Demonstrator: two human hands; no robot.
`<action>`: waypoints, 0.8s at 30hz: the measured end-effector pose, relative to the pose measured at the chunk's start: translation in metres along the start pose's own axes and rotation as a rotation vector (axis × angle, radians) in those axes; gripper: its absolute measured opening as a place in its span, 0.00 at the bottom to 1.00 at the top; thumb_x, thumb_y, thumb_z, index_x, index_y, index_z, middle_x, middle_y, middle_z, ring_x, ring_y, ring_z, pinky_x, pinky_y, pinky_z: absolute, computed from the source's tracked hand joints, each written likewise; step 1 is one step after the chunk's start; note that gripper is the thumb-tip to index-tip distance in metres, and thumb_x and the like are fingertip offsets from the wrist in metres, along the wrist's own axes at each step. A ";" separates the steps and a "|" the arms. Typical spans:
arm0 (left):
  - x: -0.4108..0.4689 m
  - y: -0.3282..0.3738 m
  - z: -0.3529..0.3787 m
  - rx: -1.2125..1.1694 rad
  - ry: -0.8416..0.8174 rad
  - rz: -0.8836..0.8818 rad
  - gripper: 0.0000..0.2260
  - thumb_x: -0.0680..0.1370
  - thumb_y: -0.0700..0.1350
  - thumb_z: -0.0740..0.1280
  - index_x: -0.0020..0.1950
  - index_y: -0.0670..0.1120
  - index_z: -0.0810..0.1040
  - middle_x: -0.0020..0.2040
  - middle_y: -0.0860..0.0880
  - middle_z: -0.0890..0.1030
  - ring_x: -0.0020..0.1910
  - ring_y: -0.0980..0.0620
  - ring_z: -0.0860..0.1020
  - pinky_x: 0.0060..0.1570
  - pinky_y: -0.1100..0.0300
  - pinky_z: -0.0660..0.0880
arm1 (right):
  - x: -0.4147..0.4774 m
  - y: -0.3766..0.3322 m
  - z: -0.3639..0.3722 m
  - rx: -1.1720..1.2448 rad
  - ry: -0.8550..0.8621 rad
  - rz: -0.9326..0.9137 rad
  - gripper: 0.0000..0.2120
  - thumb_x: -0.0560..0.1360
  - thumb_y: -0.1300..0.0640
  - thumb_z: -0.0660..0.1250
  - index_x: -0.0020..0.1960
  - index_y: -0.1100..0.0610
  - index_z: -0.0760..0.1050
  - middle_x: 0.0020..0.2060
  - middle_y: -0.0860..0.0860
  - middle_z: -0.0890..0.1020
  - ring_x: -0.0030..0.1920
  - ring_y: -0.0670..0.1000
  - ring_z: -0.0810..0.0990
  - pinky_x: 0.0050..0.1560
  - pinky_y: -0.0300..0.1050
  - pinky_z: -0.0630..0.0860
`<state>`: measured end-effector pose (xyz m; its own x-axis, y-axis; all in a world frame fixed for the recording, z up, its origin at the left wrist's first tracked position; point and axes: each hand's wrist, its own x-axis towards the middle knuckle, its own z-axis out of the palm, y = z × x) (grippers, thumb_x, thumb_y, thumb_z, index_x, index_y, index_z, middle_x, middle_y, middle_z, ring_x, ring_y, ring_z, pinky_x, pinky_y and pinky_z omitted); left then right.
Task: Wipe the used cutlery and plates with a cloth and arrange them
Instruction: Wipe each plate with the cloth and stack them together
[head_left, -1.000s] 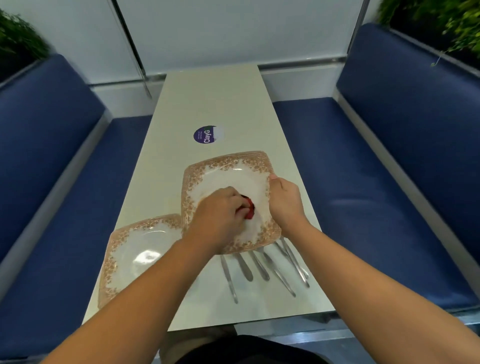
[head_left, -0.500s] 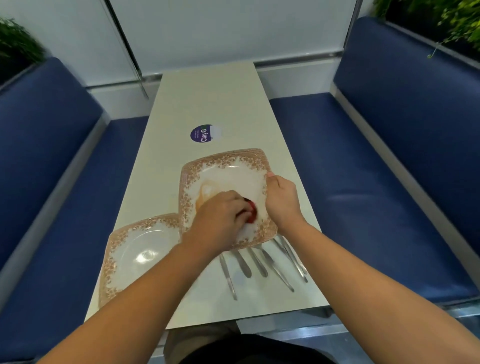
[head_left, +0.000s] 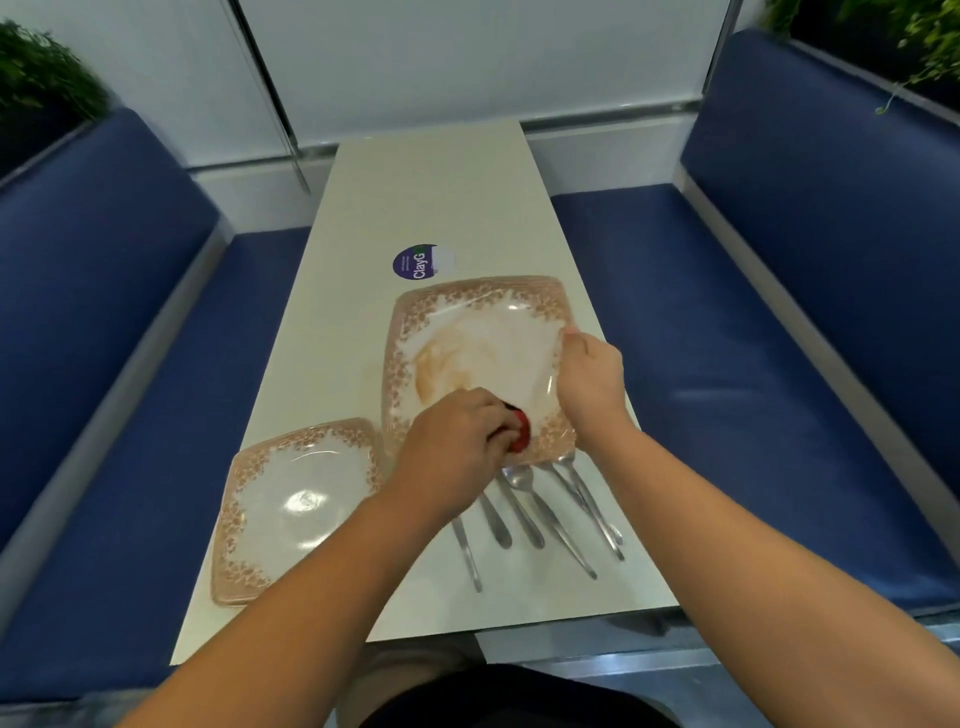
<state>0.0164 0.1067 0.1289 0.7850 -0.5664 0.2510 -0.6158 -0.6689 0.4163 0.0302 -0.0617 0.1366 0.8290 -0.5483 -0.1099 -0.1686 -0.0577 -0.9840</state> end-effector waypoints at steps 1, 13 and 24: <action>-0.003 -0.010 -0.002 0.030 0.000 -0.031 0.07 0.78 0.44 0.69 0.53 0.49 0.85 0.51 0.53 0.81 0.52 0.52 0.77 0.50 0.56 0.74 | 0.003 0.000 -0.005 0.006 0.010 -0.009 0.22 0.83 0.56 0.55 0.31 0.53 0.57 0.26 0.46 0.63 0.26 0.45 0.60 0.28 0.40 0.60; 0.001 0.015 0.008 -0.048 0.125 -0.108 0.06 0.78 0.43 0.70 0.53 0.50 0.85 0.49 0.54 0.81 0.49 0.54 0.77 0.48 0.60 0.74 | -0.009 0.002 0.017 0.004 0.043 -0.103 0.23 0.85 0.55 0.54 0.31 0.54 0.57 0.26 0.46 0.62 0.27 0.45 0.59 0.27 0.37 0.60; 0.020 -0.059 -0.013 0.177 0.288 -0.362 0.07 0.79 0.43 0.67 0.53 0.45 0.84 0.50 0.48 0.81 0.50 0.46 0.77 0.46 0.59 0.70 | -0.016 0.009 0.012 -0.001 -0.054 -0.051 0.23 0.85 0.54 0.54 0.31 0.54 0.57 0.26 0.46 0.64 0.26 0.45 0.62 0.29 0.39 0.61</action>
<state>0.0694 0.1404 0.1206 0.9221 -0.1434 0.3595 -0.2828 -0.8837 0.3729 0.0216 -0.0431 0.1276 0.8641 -0.4987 -0.0674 -0.1262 -0.0850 -0.9884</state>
